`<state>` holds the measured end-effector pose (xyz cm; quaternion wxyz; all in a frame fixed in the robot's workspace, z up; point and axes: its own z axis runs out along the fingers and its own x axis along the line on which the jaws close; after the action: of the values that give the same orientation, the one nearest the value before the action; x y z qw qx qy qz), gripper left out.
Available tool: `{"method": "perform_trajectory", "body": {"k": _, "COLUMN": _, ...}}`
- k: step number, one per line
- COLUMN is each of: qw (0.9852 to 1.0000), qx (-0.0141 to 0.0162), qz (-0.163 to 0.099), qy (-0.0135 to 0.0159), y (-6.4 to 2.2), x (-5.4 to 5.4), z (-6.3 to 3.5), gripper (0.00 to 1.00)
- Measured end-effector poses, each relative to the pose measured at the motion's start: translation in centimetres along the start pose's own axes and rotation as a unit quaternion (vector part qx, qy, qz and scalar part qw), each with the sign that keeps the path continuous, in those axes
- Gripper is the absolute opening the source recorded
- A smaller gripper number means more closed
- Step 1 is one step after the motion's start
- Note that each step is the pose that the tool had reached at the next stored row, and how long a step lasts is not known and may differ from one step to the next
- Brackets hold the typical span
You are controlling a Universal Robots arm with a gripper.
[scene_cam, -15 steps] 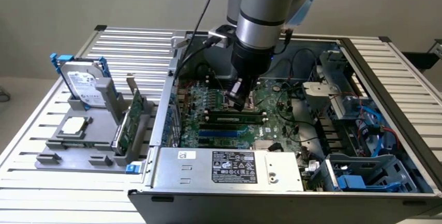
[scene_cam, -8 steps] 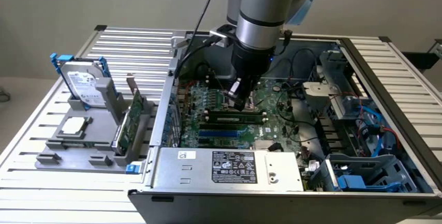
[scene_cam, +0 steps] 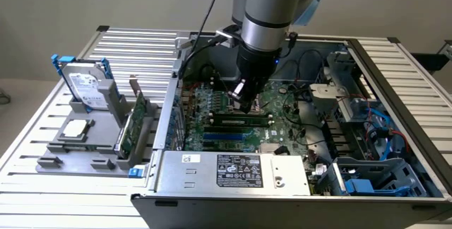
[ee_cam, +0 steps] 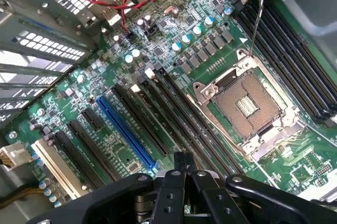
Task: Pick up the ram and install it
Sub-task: 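Press down the ram until it locks into place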
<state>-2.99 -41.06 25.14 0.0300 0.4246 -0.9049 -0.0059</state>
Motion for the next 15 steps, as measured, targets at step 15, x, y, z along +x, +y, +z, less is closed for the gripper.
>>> {"method": "perform_trajectory", "body": {"k": 15, "qw": 0.9969, "qx": 0.0016, "qz": 0.078, "qy": -0.0085, "y": -0.01, "x": -0.01, "z": 0.20, "gripper": 0.11}}
